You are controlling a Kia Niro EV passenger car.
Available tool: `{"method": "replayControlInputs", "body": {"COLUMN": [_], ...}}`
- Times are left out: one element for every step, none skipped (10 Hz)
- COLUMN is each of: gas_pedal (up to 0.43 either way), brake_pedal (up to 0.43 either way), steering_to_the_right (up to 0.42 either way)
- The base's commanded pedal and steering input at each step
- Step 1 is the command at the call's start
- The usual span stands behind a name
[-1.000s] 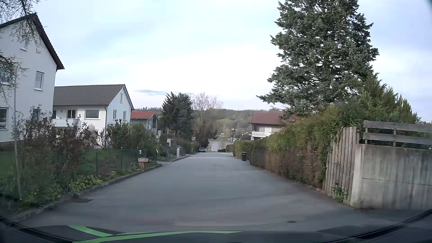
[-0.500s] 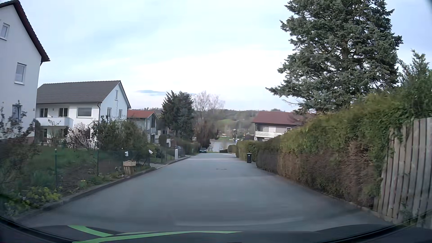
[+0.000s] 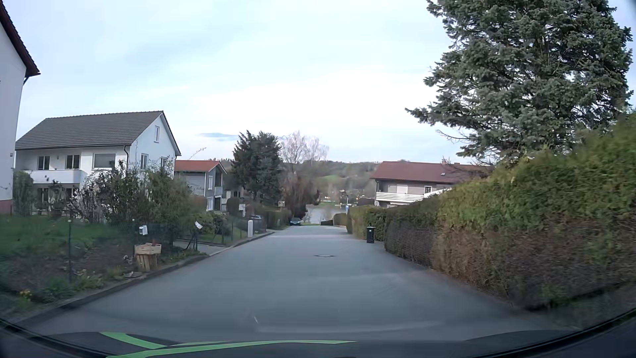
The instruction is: Follow the waypoints while adhering to traffic rules and regulations
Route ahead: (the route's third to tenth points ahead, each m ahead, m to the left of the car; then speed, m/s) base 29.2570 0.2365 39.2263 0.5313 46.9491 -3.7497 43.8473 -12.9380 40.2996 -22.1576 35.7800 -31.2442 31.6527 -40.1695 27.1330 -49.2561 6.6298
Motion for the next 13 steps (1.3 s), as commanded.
{"method": "replayControlInputs", "body": {"gas_pedal": [0.150, 0.138, 0.138, 0.118, 0.028, 0.000, 0.000, 0.000, 0.000, 0.000, 0.000, 0.000, 0.000], "brake_pedal": [0.000, 0.000, 0.000, 0.000, 0.000, 0.000, 0.000, 0.000, 0.000, 0.000, 0.000, 0.000, 0.000], "steering_to_the_right": [0.011, 0.010, 0.008, 0.005, 0.003, 0.002, 0.001, 0.001, 0.001, 0.001, 0.001, 0.001, 0.001]}}
